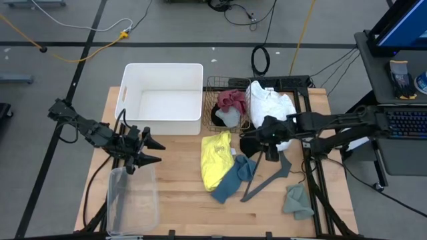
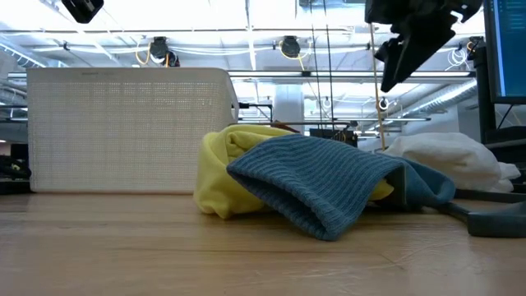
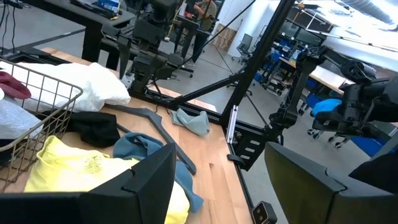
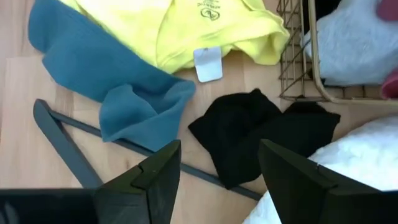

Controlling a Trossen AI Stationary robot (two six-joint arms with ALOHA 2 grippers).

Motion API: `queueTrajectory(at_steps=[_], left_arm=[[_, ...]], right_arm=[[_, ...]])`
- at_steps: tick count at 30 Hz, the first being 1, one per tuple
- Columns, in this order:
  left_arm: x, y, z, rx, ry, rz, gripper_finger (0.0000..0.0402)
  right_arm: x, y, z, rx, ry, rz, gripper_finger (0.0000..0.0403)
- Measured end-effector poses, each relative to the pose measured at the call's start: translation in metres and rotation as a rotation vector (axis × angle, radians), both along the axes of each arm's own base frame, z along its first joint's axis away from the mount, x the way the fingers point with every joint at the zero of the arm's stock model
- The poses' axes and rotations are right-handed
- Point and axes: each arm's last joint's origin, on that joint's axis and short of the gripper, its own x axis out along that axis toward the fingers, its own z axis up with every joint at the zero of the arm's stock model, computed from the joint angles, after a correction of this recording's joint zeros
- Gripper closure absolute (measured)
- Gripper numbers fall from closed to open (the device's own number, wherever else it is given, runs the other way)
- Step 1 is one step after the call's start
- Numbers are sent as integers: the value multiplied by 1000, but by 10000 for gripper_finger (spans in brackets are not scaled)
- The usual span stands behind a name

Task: Pick & Place Cloths
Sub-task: Put the black sock into the transparent bin

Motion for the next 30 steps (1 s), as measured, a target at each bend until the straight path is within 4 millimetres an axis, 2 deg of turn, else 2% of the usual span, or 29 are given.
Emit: queueTrajectory(at_steps=[3,13,25,30], left_arm=[[0,0,0,0,1,0,151],[0,0,0,1,1,0,151],[0,0,0,0,0,0,151],[0,0,0,-4,1,0,151]], right_arm=[[5,0,-5,13,2,-41,193],[1,-4,-56,-8,33,-248,193],[1,-4,-84,29,-34,-299,193],[-3,-7,-101,-17,-69,-367,193]])
